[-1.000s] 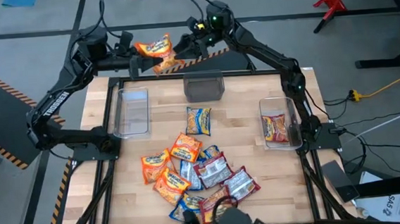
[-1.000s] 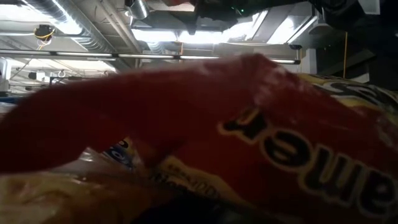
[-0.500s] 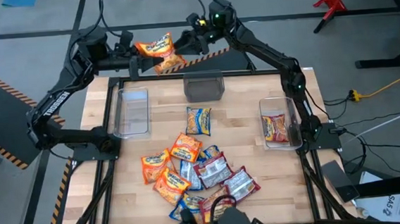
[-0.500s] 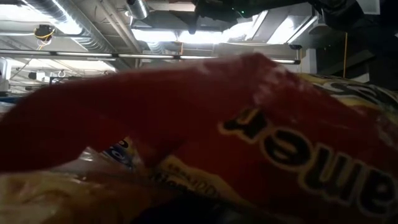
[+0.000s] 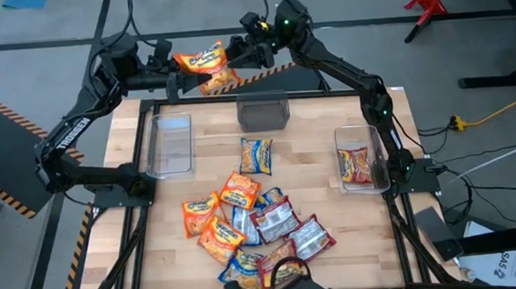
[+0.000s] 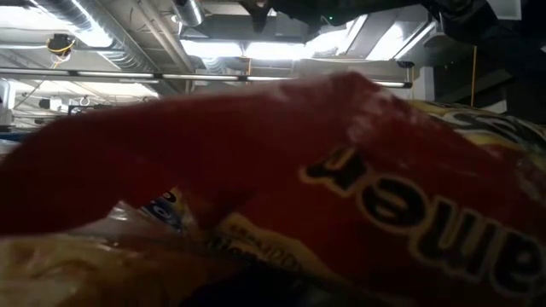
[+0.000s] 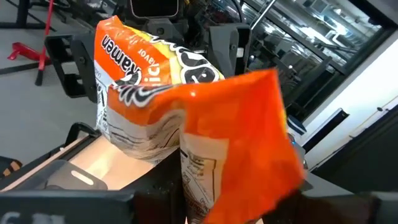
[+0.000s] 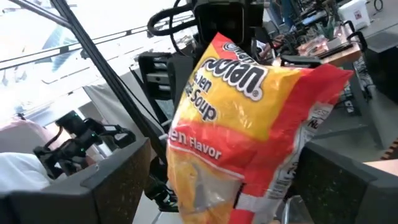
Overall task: Sort Maruchan noodles
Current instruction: Put the orange noodle pack into the black bin
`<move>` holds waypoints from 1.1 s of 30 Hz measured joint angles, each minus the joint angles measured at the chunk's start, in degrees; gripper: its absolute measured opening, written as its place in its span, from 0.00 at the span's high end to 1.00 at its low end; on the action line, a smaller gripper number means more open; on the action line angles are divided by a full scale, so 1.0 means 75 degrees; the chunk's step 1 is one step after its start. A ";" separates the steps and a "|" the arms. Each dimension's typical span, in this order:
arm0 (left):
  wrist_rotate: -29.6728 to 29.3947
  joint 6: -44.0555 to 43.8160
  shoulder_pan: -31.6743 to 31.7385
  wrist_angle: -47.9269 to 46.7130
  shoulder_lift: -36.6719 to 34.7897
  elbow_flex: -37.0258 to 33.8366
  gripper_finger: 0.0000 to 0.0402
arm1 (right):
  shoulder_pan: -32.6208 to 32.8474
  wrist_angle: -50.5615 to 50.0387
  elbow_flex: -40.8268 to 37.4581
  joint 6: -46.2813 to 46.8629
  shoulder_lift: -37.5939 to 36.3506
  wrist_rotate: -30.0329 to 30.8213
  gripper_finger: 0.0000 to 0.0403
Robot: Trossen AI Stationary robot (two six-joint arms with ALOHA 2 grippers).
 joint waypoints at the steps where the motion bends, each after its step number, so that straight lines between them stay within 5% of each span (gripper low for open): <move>1: 0.0000 0.0033 -0.0002 0.0000 0.0006 0.0000 0.65 | 0.0009 0.0015 0.0000 0.0006 0.0000 0.0007 0.12; 18: 0.0111 0.0091 -0.0407 0.0327 0.0256 -0.0003 0.65 | 0.0304 -0.0089 0.0000 -0.0186 0.0041 -0.0022 0.15; 33: -0.0247 0.0145 -0.0404 0.0182 0.0474 0.0000 0.65 | 0.0264 -0.0236 0.0000 -0.0185 0.0041 -0.0065 0.63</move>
